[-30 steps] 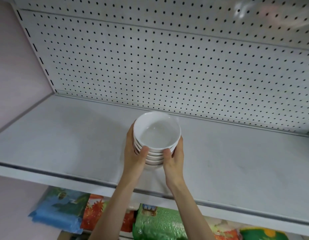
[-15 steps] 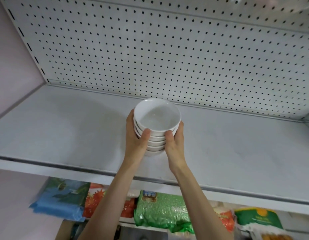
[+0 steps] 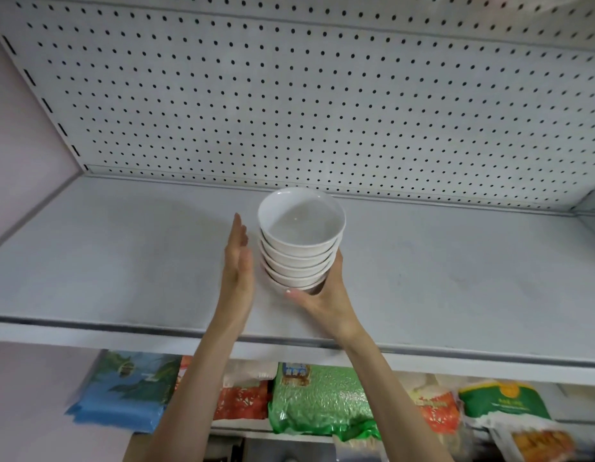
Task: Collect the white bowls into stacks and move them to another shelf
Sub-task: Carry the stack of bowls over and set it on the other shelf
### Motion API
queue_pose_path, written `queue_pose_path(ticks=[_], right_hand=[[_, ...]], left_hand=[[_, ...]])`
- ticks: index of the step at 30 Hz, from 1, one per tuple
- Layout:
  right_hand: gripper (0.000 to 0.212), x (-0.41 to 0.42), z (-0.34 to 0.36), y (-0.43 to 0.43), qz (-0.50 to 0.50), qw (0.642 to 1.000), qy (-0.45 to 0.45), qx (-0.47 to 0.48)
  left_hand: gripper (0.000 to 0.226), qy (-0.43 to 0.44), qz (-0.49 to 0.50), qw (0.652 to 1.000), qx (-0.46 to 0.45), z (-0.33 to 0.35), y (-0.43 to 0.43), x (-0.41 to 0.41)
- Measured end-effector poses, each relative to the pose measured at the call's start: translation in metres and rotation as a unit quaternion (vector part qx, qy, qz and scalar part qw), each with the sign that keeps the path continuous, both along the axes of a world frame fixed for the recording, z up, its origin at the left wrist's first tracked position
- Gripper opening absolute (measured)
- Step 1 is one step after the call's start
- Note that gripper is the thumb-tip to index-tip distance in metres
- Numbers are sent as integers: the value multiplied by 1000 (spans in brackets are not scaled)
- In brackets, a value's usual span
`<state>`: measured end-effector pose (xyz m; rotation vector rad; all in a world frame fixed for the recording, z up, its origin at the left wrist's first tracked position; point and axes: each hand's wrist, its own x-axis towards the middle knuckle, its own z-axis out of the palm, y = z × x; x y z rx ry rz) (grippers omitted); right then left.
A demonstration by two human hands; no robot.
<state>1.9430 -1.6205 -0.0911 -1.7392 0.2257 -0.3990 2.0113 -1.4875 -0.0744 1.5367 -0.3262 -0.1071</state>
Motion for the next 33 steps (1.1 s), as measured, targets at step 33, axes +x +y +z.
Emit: queue_pose_path(ticks=[33], right_hand=[[104,220,6,23,-22,990,120,-65]], left_hand=[[83,-151,50,792,590,-49,88,33]])
